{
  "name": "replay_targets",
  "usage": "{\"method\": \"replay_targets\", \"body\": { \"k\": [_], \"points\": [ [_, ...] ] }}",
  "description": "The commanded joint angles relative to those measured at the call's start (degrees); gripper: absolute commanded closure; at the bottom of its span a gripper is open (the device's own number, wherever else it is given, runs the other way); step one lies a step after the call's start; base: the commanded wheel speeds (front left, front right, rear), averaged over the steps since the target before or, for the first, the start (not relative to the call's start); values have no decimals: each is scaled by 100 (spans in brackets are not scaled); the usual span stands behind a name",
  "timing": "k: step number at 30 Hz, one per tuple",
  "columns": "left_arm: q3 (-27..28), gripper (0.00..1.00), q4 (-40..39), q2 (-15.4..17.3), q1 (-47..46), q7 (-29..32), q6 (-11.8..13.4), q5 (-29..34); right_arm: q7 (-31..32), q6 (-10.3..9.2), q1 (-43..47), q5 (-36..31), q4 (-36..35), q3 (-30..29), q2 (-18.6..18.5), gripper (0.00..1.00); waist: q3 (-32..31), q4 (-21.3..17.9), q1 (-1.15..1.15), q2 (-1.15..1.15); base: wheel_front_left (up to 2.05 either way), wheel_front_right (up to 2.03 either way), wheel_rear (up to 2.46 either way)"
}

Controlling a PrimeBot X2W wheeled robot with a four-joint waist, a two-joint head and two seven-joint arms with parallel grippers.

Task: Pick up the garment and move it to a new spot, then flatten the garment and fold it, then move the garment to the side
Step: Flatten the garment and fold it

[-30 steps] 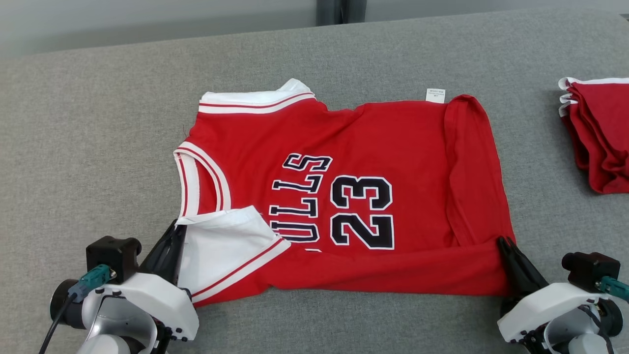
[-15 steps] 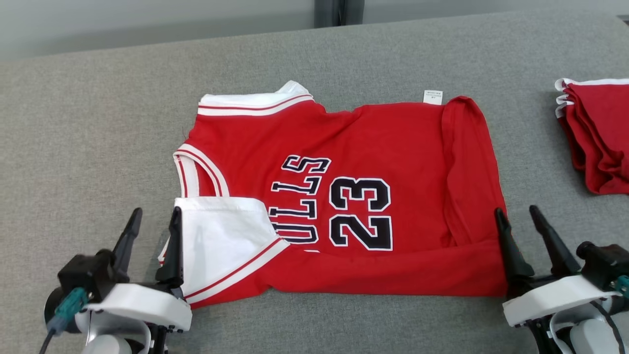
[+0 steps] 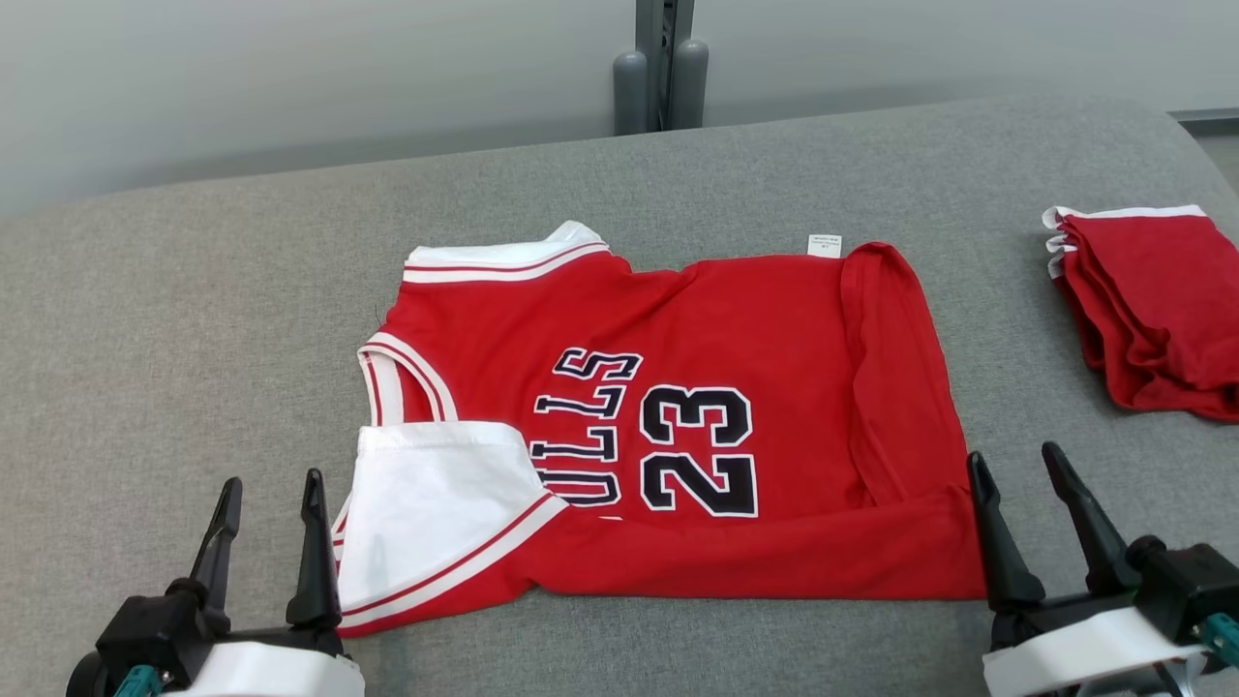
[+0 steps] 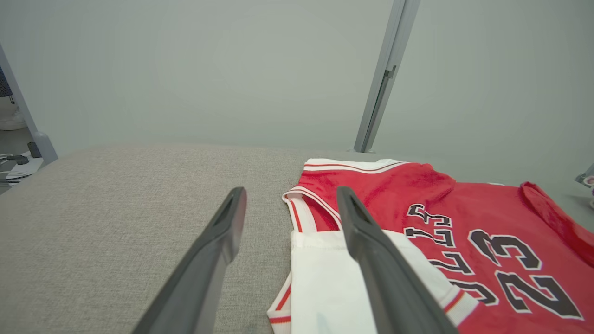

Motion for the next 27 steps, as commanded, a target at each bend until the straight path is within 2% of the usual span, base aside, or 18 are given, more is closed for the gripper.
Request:
{"method": "replay_targets", "body": {
  "k": [1,16,21,27],
  "points": [
    [81,0,-30,-22,73,-21,-3,61,-2,1,114,-34,-61,-24,19,0,-65,-6,0,0,0,0,0],
    [50,0,500,-136,60,53,-314,77,190,1,274,29,-51,-39,104,0,-116,-24,0,0,0,0,0],
    [-67,0,875,-247,133,194,-416,-73,239,1,357,114,293,-108,104,0,-16,-30,0,0,0,0,0],
    [-102,0,1453,-389,26,289,-526,-306,190,1,290,295,1036,-101,143,0,153,-9,0,0,0,0,0]
  ]
}}
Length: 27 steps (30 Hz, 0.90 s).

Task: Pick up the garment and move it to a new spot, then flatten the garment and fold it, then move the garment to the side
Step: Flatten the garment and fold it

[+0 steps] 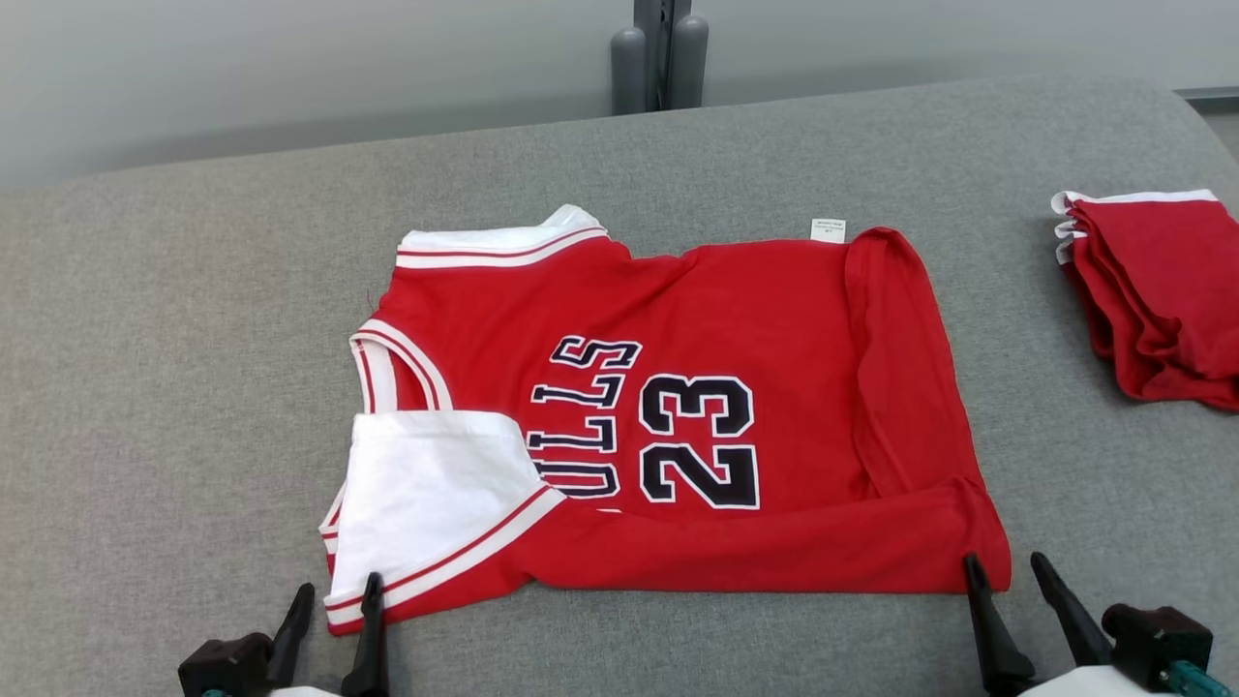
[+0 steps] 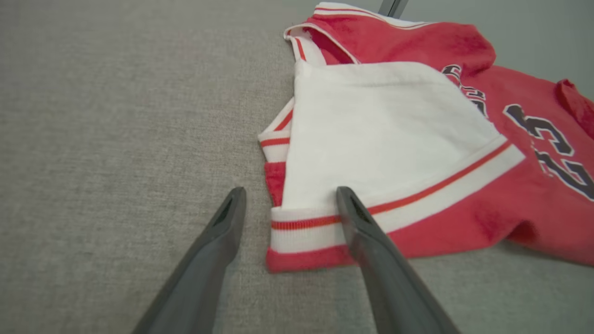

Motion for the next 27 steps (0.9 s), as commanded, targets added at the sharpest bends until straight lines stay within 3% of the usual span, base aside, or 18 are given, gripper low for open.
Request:
{"method": "replay_targets", "body": {
  "k": [1,11,12,13,14,15,16,17,27],
  "points": [
    [12,0,52,-7,-122,13,-45,-40,-40,1,-75,59,96,8,-21,0,39,8,0,0,0,0,0],
    [-95,2,600,-18,-560,382,-351,-309,-92,1,-574,392,1031,347,-93,0,235,-11,0,0,0,0,0],
    [-90,50,628,-27,-606,401,-378,-347,-98,1,-622,430,1092,402,-107,0,245,-13,0,0,0,0,0],
    [-96,70,660,-37,-632,437,-401,-386,-111,1,-679,479,1136,471,-104,0,254,-17,0,0,0,0,0],
    [-105,100,692,-40,-659,466,-415,-395,-97,2,-711,538,1178,561,-101,17,260,-22,0,0,0,0,0],
    [-113,100,718,-51,-684,496,-439,-426,-97,3,-740,568,1207,628,-119,54,267,-26,0,0,0,0,0],
    [-131,100,749,-68,-696,540,-475,-456,-100,6,-768,630,1215,681,-118,74,272,-27,0,0,0,0,0],
    [-129,100,753,-72,-701,522,-468,-461,-91,6,-782,681,1231,741,-129,100,277,-26,0,0,0,0,0],
    [-5,100,397,-97,-430,313,-598,-745,-171,1,-699,995,931,824,-381,100,249,55,0,0,0,0,0]
  ]
}}
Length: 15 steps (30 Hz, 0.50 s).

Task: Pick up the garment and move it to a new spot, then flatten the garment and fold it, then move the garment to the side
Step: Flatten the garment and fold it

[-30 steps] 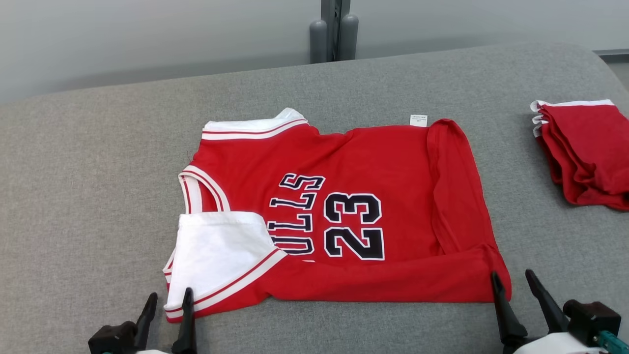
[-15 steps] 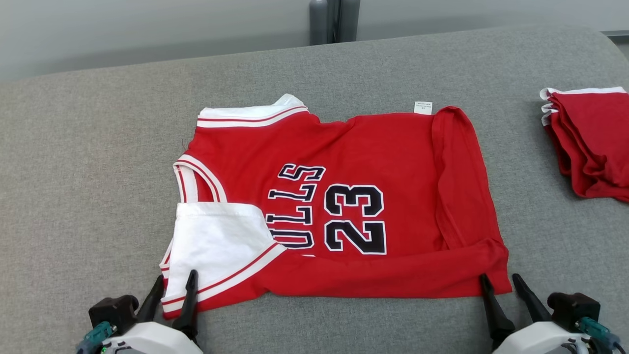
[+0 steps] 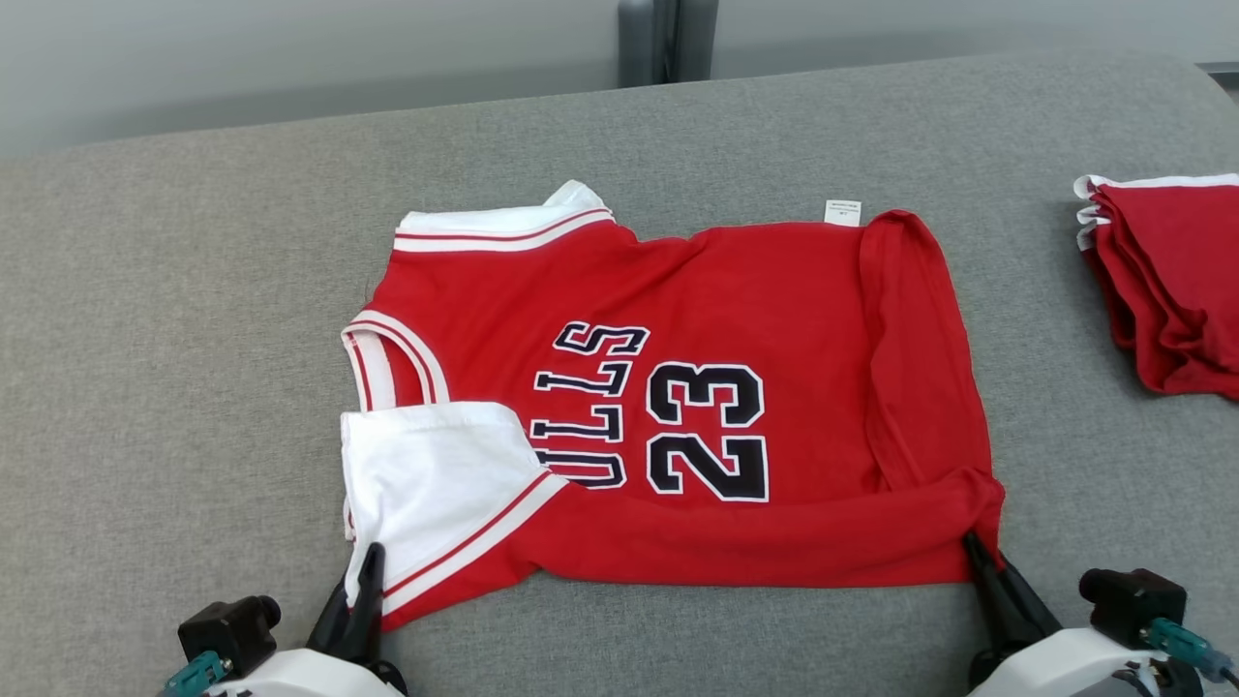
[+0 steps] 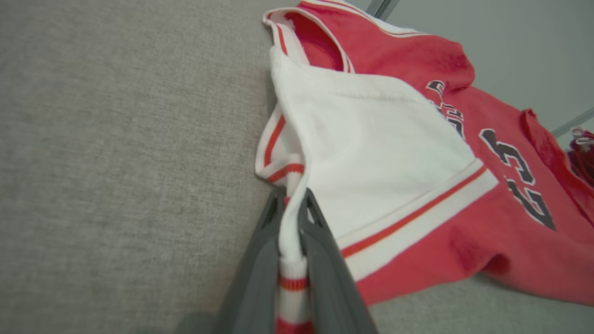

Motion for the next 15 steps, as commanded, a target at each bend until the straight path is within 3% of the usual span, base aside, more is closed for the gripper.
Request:
{"method": "replay_targets", "body": {
  "k": [1,5,15],
  "points": [
    [-5,100,-84,16,130,16,-37,-41,-24,1,43,37,-75,-46,-90,100,-11,35,0,0,0,0,0],
    [0,100,-474,73,282,40,30,-30,40,1,168,43,-220,-134,-178,100,-41,139,0,0,0,0,0],
    [-51,100,-1460,155,1115,360,480,42,485,1,835,-104,-731,-438,-351,100,-216,324,0,0,0,0,0]
  ]
}}
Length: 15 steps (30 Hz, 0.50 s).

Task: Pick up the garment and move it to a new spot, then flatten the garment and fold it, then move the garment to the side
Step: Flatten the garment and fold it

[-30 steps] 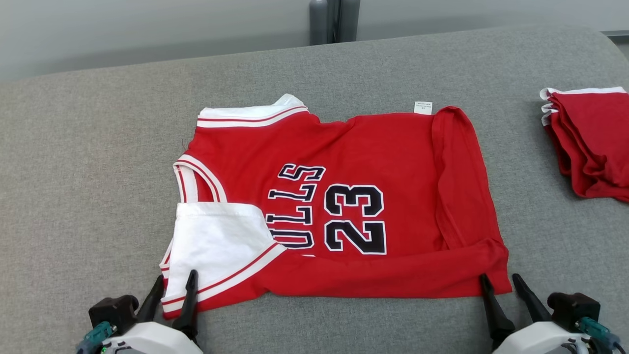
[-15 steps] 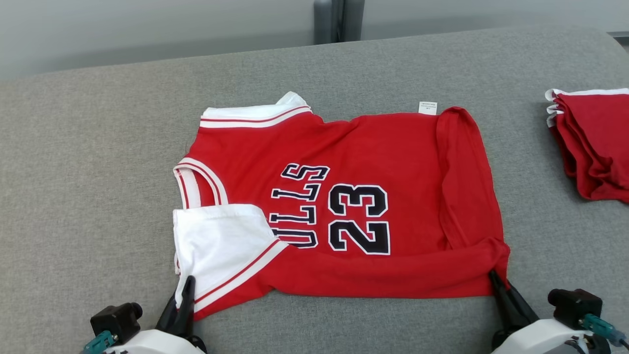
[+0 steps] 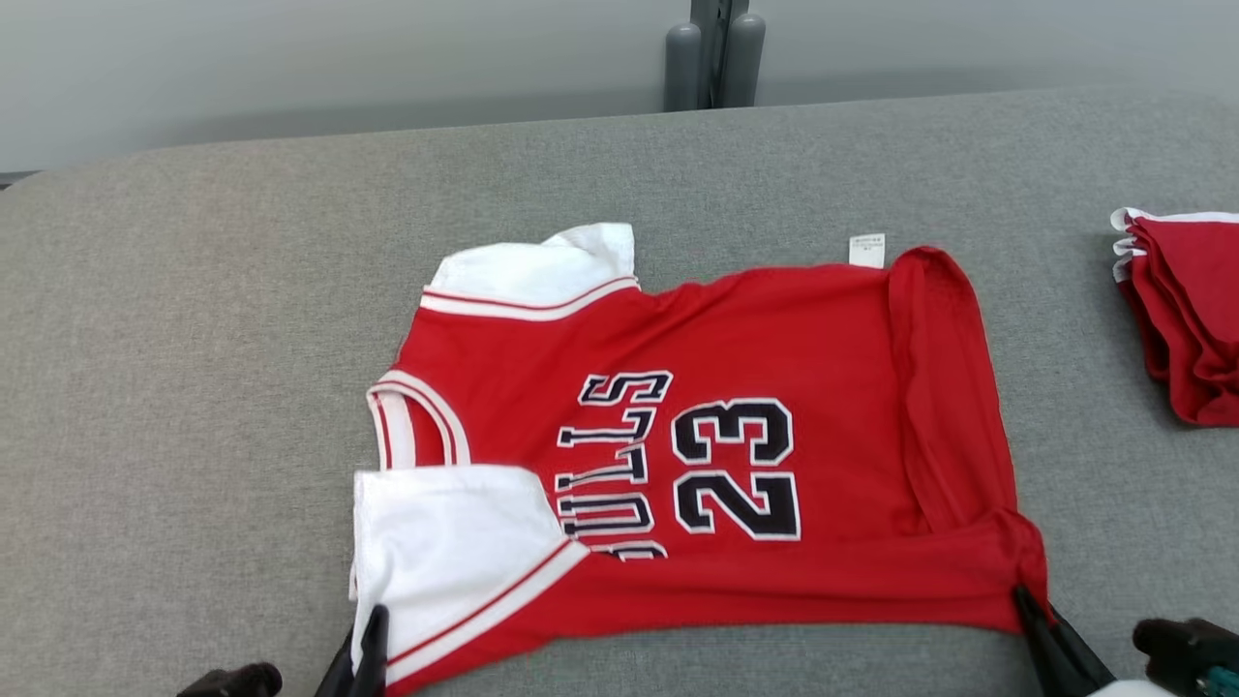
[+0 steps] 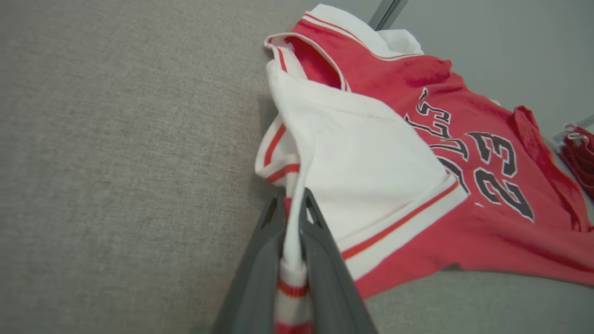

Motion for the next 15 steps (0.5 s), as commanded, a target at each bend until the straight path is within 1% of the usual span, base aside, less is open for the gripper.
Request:
{"method": "replay_targets", "body": {
  "k": [1,10,12,13,14,15],
  "points": [
    [29,100,-39,34,45,-8,45,6,28,1,71,-37,-37,-50,-45,100,-9,8,0,0,0,0,0],
    [62,100,-439,115,557,203,302,-34,389,-1,666,-175,-403,-591,45,100,-132,72,0,0,0,0,0],
    [12,100,-403,159,542,331,309,-17,472,-1,691,-145,-406,-605,95,100,-172,65,0,0,0,0,0],
    [-23,100,-388,156,508,375,258,-48,537,-1,704,-142,-378,-590,90,100,-187,65,0,0,0,0,0],
    [-54,65,-350,168,468,434,235,-51,530,-1,693,-134,-386,-571,88,100,-202,64,0,0,0,0,0],
    [-72,0,-315,207,402,438,214,-2,503,-1,662,-137,-410,-556,84,65,-206,62,0,0,0,0,0]
  ]
}}
